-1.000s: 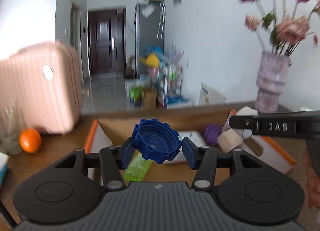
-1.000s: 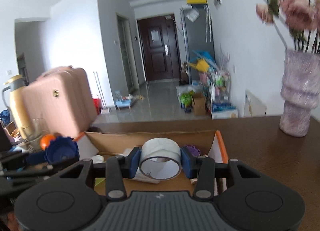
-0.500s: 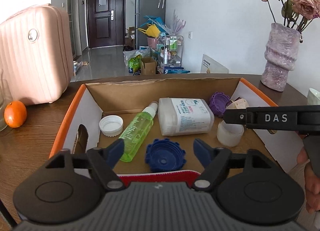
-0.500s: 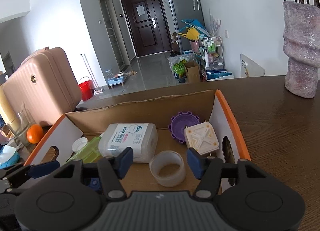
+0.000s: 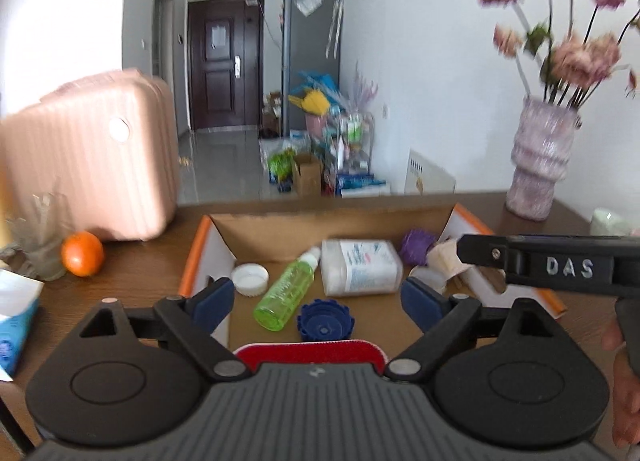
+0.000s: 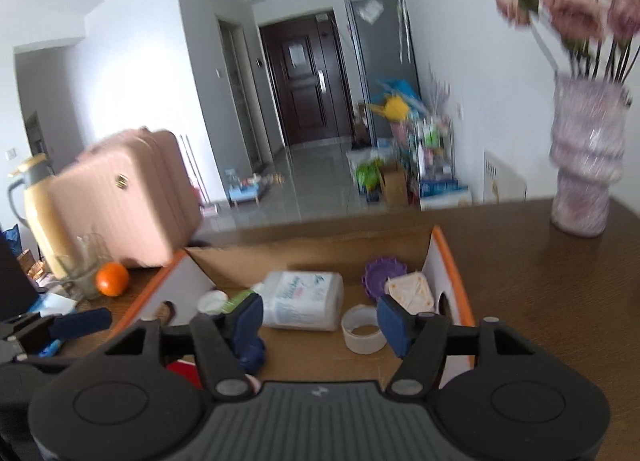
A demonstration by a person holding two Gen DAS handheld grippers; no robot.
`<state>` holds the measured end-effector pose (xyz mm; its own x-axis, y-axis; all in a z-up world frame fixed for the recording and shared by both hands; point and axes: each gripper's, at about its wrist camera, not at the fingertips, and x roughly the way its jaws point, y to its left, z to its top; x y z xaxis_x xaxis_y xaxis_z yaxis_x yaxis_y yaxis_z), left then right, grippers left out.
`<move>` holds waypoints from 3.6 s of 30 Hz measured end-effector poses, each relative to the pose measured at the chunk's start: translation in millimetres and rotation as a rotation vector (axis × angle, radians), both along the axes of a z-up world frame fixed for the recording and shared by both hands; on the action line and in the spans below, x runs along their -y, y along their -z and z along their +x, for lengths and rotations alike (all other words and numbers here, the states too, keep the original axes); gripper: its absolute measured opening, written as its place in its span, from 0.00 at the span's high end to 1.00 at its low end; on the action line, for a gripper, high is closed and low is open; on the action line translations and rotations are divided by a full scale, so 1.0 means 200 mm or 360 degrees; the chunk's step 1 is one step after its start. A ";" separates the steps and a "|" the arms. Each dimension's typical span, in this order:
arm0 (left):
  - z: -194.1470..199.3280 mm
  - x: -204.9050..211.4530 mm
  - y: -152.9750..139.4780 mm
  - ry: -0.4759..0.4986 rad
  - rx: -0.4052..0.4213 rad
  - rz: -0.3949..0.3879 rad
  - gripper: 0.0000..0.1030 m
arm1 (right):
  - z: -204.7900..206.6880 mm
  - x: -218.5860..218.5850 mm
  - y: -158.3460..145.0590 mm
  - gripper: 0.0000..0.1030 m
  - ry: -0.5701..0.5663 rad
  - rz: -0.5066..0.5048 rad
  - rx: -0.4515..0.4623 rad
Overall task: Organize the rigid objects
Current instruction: 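Withdraw both grippers from the box back toward the table, then grasp the round white cap with the left gripper while the right grasps the white bottle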
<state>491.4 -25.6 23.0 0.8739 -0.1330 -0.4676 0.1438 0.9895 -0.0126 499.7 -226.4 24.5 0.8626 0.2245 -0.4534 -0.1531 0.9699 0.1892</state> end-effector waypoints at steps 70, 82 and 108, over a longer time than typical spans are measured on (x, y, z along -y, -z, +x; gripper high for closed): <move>-1.13 -0.11 0.29 0.0059 -0.0038 -0.0020 0.00 | -1.14 0.01 0.28 0.20 -0.0076 -0.0201 -0.0036; -0.65 -0.04 0.32 0.0083 -0.0244 0.0000 0.00 | -0.63 0.01 0.34 0.28 -0.0069 -0.0177 -0.0210; -0.08 0.43 0.50 0.0370 -0.0359 0.0136 0.60 | -0.23 0.24 0.51 0.74 0.0003 -0.0170 -0.0357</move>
